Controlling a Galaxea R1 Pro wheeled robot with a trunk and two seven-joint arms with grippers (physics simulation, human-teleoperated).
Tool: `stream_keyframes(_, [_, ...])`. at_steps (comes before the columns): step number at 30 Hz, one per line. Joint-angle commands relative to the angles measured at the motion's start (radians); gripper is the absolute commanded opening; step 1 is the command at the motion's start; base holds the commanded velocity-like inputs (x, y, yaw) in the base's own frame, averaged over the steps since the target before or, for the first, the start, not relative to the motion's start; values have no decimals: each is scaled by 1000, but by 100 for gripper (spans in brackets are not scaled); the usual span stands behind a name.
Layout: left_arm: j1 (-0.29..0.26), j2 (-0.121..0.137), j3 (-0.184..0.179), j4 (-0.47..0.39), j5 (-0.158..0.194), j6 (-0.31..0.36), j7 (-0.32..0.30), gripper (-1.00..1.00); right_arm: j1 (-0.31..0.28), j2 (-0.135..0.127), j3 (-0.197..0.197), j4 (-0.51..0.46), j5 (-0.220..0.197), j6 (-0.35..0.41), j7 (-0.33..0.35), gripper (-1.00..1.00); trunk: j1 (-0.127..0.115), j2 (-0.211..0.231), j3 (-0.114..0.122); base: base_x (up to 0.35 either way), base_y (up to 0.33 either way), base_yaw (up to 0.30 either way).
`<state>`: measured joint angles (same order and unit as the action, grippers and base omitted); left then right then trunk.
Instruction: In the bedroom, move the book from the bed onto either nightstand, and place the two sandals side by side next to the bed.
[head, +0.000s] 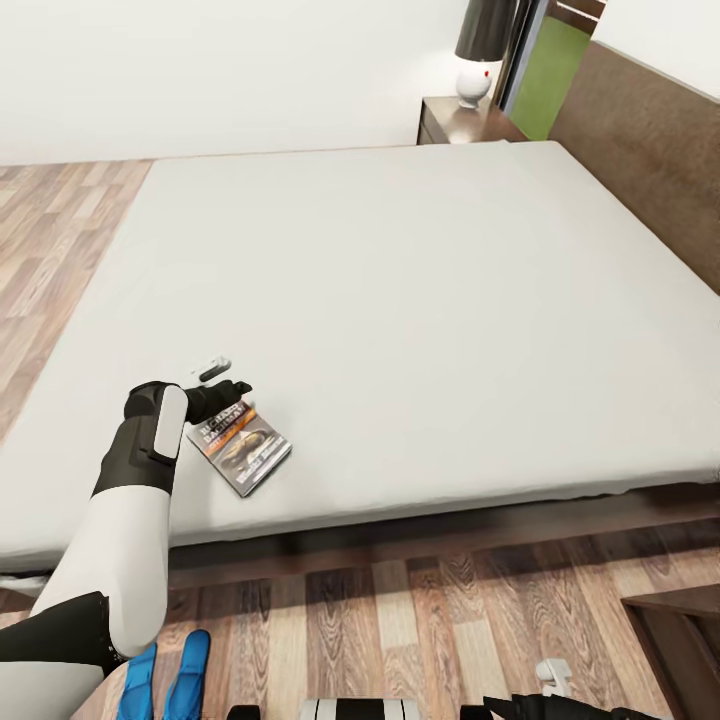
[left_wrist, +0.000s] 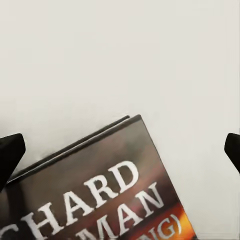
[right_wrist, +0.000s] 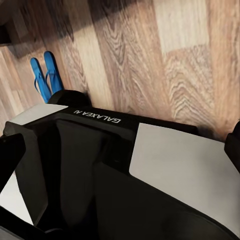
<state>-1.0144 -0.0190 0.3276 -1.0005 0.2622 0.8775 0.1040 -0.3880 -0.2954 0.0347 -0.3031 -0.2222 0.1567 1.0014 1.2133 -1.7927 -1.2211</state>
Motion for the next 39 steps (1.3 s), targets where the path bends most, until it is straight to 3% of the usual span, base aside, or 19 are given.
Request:
stream_keyframes(1, [-1, -1, 2, -1, 11, 4, 9, 100, 0, -1, 4, -1, -10, 10, 2, 100, 0, 0, -1, -135, 0, 0])
stream_keyframes(39, [0, 0, 2, -1, 11, 4, 9, 100, 0, -1, 4, -1, -10, 10, 2, 100, 0, 0, -1, -55, 0, 0])
